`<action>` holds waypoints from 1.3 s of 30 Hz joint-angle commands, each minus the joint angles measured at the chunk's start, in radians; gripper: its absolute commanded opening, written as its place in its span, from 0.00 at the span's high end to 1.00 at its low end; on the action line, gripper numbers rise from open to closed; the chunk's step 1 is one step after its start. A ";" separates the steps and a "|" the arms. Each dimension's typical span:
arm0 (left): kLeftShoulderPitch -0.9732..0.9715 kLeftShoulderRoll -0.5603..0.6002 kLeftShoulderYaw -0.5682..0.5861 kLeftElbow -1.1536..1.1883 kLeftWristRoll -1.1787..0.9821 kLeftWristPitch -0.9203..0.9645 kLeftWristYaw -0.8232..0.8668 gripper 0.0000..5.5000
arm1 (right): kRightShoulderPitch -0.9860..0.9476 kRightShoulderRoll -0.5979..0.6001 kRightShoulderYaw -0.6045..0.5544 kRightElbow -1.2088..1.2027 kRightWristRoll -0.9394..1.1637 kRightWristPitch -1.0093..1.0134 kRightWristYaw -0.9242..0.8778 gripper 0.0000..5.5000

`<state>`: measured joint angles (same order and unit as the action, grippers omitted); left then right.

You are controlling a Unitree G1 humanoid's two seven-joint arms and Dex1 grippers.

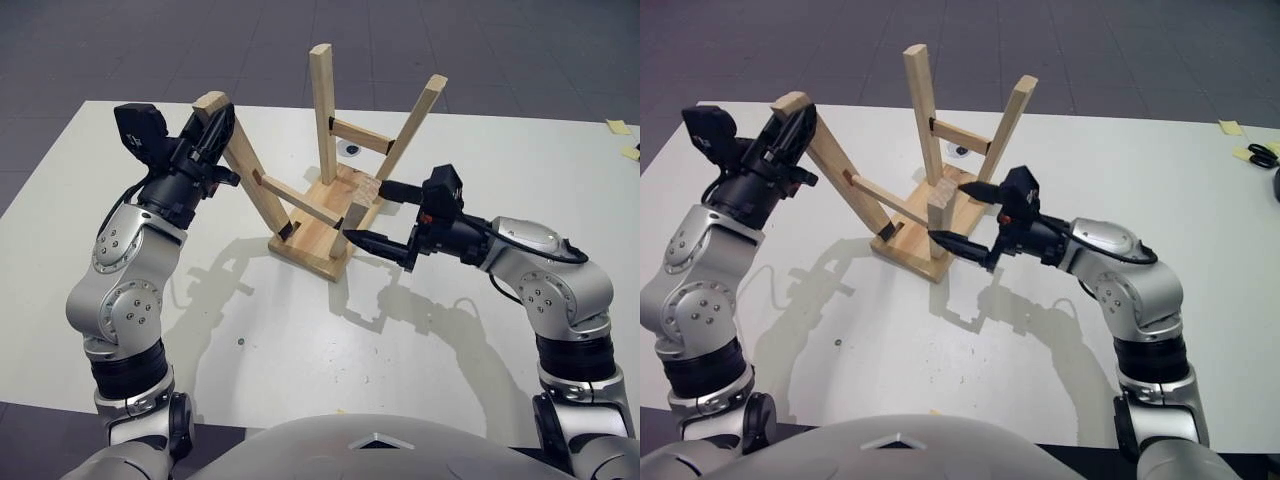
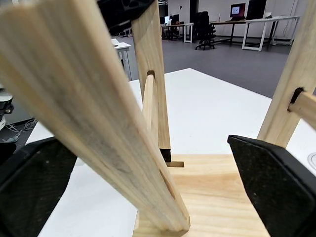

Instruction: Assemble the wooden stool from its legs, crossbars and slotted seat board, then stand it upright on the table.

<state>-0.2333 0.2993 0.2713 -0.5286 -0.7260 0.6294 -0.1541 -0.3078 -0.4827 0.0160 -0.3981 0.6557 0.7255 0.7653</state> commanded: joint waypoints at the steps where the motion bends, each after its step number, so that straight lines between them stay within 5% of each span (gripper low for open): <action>1: 0.001 -0.011 -0.022 -0.014 0.011 -0.032 -0.010 0.81 | -0.027 0.023 -0.006 -0.026 0.041 0.025 -0.028 0.12; 15: -0.031 0.055 -0.111 -0.087 0.085 -0.027 -0.038 0.81 | -0.006 0.012 0.027 -0.031 0.019 0.017 -0.048 0.56; 18: -0.031 0.069 -0.130 -0.101 0.096 -0.024 -0.051 0.81 | 0.001 0.014 0.028 -0.032 0.019 0.010 -0.048 0.58; 25: -0.055 0.079 -0.077 -0.097 0.035 -0.001 -0.052 0.81 | 0.009 0.031 -0.043 -0.040 0.109 0.030 -0.059 0.34; 33: -0.047 0.144 -0.135 -0.163 0.104 0.071 -0.026 0.81 | 0.037 0.003 -0.050 -0.075 0.133 0.039 -0.054 0.57; 35: -0.045 0.147 -0.133 -0.159 0.104 0.074 -0.035 0.81 | 0.041 -0.004 -0.089 -0.081 0.189 0.063 -0.049 0.58; 39: -0.039 0.137 -0.132 -0.156 0.089 0.074 -0.042 0.81 | 0.025 -0.007 -0.140 -0.074 0.250 0.078 -0.071 0.44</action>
<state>-0.2735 0.4369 0.1378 -0.6821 -0.6307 0.6900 -0.1904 -0.2681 -0.4831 -0.0932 -0.4643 0.8732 0.7880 0.7036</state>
